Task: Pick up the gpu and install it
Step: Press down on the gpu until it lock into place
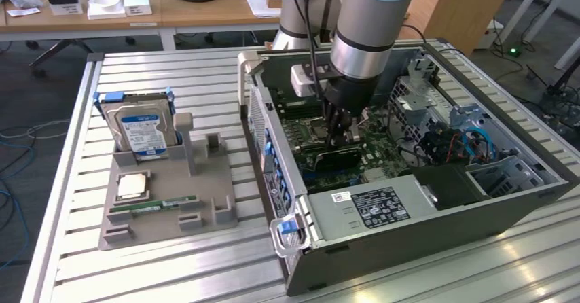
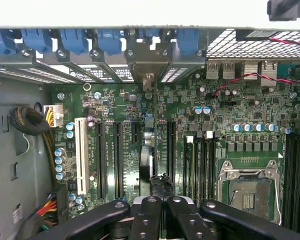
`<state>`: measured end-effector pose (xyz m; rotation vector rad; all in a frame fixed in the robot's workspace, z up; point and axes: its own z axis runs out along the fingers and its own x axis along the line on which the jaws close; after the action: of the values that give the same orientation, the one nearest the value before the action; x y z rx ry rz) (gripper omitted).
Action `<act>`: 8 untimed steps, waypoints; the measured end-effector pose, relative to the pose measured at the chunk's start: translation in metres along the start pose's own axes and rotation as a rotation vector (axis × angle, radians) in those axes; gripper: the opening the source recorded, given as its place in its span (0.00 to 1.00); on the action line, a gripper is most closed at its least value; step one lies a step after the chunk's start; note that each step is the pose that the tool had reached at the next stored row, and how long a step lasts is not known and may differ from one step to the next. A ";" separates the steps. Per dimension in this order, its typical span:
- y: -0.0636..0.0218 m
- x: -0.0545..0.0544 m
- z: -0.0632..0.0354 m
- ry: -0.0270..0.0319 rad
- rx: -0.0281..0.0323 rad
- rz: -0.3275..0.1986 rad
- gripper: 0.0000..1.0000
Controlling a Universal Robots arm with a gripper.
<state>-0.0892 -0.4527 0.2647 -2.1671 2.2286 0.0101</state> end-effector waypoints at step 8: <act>0.0000 0.000 0.0010 0.0003 -0.0001 0.000 0.11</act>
<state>-0.0892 -0.4527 0.2637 -2.1673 2.2288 0.0099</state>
